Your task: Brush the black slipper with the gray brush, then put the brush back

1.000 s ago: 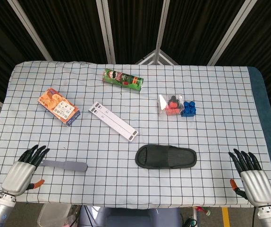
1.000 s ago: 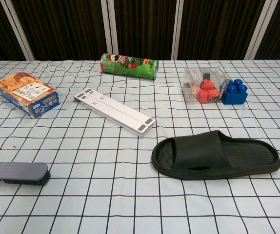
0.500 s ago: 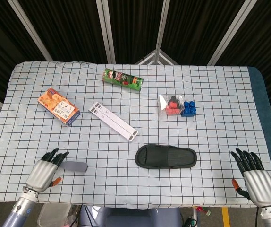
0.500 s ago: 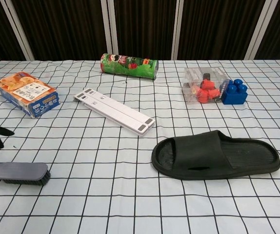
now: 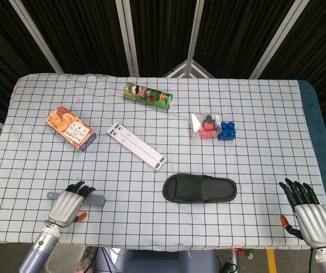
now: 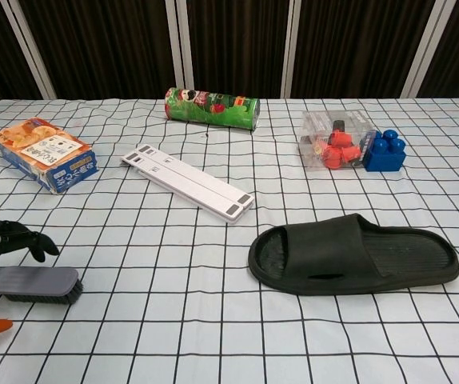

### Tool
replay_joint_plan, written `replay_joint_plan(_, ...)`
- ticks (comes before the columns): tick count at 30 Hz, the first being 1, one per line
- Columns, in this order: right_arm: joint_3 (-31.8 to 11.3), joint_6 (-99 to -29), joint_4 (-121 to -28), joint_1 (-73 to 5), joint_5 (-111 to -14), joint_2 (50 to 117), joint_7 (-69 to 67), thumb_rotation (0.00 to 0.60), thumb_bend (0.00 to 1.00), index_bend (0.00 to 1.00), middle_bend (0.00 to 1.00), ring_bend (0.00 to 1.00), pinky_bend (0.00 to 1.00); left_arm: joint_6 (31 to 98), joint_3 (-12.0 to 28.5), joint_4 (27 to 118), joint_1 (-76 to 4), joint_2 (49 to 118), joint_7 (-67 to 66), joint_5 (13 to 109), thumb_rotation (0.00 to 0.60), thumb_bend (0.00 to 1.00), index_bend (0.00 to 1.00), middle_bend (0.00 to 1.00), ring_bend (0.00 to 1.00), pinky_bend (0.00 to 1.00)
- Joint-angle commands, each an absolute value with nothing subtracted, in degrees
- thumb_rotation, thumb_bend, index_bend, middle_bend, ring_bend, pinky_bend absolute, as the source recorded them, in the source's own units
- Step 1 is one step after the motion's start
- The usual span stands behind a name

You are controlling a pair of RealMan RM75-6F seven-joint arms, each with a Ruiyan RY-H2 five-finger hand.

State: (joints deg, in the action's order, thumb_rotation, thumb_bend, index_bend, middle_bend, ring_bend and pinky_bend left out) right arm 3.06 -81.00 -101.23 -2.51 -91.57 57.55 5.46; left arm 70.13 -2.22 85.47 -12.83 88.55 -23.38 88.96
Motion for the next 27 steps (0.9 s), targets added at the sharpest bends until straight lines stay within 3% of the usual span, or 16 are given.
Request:
replay_joint_plan(1, 3.1, -81.0, -101.3, -2.5, -91.6, 57.5, 5.4, 0.600, 0.43, 0.00, 0.00, 0.00, 0.00, 70.3, -2.1, 85.2, -13.0, 89.0, -23.1, 89.0, 0.600, 0.24, 0.26, 0.32, 0.20, 0.30)
replay_joint_plan(12, 3.0, -80.6, -101.3, -2.7, -91.2, 57.5, 5.6, 0.600, 0.43, 0.00, 0.00, 0.00, 0.00, 73.1, -2.3, 84.4, -12.9, 90.1, -22.3, 90.8, 0.600, 0.31, 0.36, 0.43, 0.29, 0.38)
replay_joint_plan(27, 2.9, -80.7, -101.5, -2.5, -90.8, 57.6, 6.0, 0.600, 0.43, 0.00, 0.00, 0.00, 0.00, 71.3, -2.4, 83.7, -13.6, 90.5, -22.9, 88.5, 0.600, 0.32, 0.37, 0.45, 0.30, 0.39)
